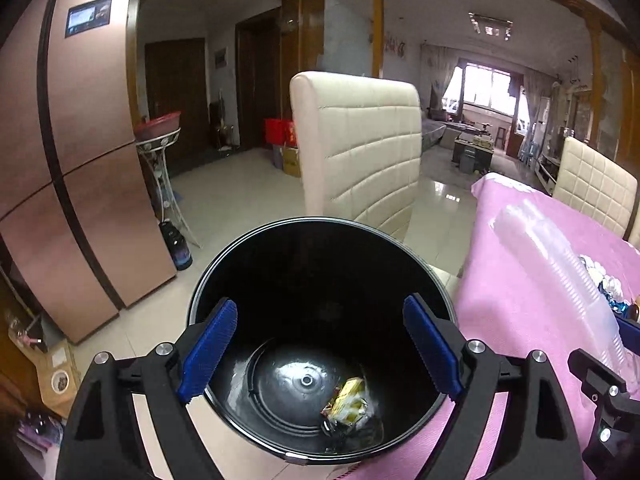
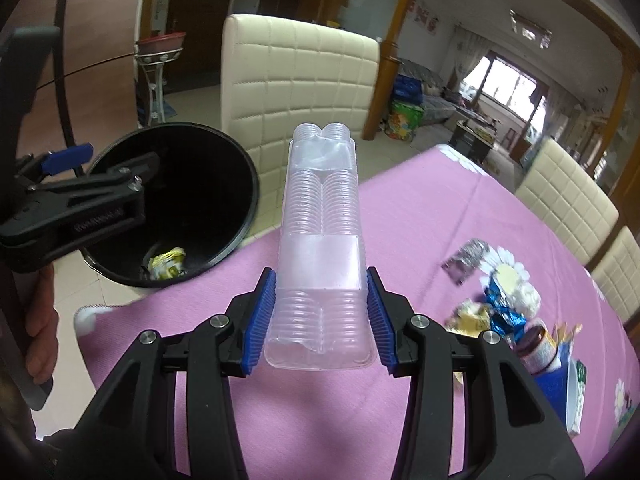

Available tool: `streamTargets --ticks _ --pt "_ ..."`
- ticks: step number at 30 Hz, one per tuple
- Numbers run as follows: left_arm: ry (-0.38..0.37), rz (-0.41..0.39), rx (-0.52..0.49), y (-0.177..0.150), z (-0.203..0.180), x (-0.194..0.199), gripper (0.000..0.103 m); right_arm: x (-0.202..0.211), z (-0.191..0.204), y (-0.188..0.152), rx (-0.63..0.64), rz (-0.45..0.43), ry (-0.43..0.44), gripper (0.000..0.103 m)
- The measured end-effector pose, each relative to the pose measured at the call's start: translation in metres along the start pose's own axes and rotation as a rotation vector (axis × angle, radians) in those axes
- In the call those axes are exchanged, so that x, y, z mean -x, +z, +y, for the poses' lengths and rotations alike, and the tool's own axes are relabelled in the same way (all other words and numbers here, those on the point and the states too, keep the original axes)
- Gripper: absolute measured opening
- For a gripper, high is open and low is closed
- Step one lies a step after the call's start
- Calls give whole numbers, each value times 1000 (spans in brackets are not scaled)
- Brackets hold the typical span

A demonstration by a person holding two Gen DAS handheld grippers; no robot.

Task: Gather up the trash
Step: 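Drop the wrapper from the left tool and the cup stack from the right tool into the bin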

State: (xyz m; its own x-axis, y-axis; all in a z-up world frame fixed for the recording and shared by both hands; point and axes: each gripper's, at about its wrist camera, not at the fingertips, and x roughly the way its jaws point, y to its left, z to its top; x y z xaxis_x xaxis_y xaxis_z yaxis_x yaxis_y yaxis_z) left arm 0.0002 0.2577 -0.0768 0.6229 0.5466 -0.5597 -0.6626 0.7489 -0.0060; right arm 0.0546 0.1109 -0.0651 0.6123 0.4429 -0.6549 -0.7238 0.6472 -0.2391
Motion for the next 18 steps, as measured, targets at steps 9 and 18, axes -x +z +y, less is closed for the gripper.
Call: streamTargets --ticks 9,18 --pt "142 -30 -19 4 34 4 83 -14 37 22 69 -10 118 48" --pt "148 4 28 0 53 -1 83 -16 61 37 107 -68 177 70"
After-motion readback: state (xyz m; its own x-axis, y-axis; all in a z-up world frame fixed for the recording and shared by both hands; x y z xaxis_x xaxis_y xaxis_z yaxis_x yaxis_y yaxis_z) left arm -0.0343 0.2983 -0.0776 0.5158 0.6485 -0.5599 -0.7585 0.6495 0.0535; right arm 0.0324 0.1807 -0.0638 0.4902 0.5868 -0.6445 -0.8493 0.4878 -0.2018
